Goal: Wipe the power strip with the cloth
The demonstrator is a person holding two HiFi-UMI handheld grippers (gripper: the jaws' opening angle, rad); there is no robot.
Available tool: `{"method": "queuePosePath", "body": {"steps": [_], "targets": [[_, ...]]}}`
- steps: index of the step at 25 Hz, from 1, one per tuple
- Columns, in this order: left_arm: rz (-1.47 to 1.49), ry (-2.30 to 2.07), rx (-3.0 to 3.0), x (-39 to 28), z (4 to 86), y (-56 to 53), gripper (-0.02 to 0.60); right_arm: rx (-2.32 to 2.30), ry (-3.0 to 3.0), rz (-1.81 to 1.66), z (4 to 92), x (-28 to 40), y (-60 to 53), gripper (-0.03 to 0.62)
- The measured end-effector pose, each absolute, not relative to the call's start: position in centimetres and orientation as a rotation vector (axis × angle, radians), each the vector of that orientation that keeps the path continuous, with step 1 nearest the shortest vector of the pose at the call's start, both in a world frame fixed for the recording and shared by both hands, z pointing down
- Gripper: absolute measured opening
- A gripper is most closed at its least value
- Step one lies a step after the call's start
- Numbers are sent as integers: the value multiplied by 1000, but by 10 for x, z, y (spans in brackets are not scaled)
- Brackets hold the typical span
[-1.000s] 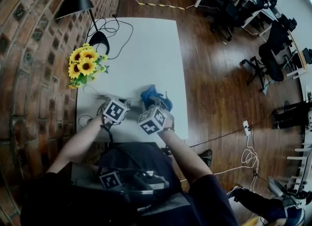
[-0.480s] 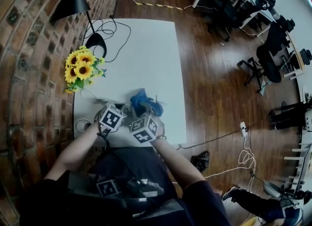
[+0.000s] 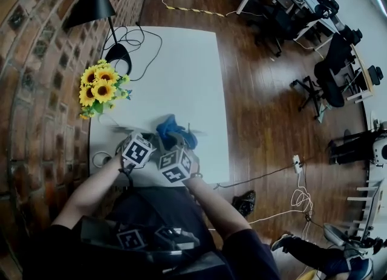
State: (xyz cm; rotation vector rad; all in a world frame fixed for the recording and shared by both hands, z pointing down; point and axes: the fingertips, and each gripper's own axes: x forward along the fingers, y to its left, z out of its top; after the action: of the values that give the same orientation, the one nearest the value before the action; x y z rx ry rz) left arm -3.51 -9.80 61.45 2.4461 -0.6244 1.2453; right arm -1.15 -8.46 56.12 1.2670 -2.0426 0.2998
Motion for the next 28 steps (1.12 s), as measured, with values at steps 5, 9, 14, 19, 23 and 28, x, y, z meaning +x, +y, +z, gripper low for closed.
{"method": "queuePosePath", "body": {"steps": [5,9,14,19,23,28], "targets": [[1249,-591,2447,-33,613,-94,6,1269,-2054,310,559,-19,-86,55],[1249,-565,2448,-32,613,-92,6,1268,-2070,316,559,-29,-89,55],[1249,-562,2462,-33,615,-94,6,1253,-2074,320,559,-38,-90,55],[1249,-540,2455,-32,614,-92,6,1255,-2081,302,561,-38,-91,55],[1243,-555,2465,-31,611,-93,6,1279,-2108,306,560,-35,-89,57],[1257,-558,2454,-32,612,-91,6,1298,-2139,307,560,-32,-89,58]]}}
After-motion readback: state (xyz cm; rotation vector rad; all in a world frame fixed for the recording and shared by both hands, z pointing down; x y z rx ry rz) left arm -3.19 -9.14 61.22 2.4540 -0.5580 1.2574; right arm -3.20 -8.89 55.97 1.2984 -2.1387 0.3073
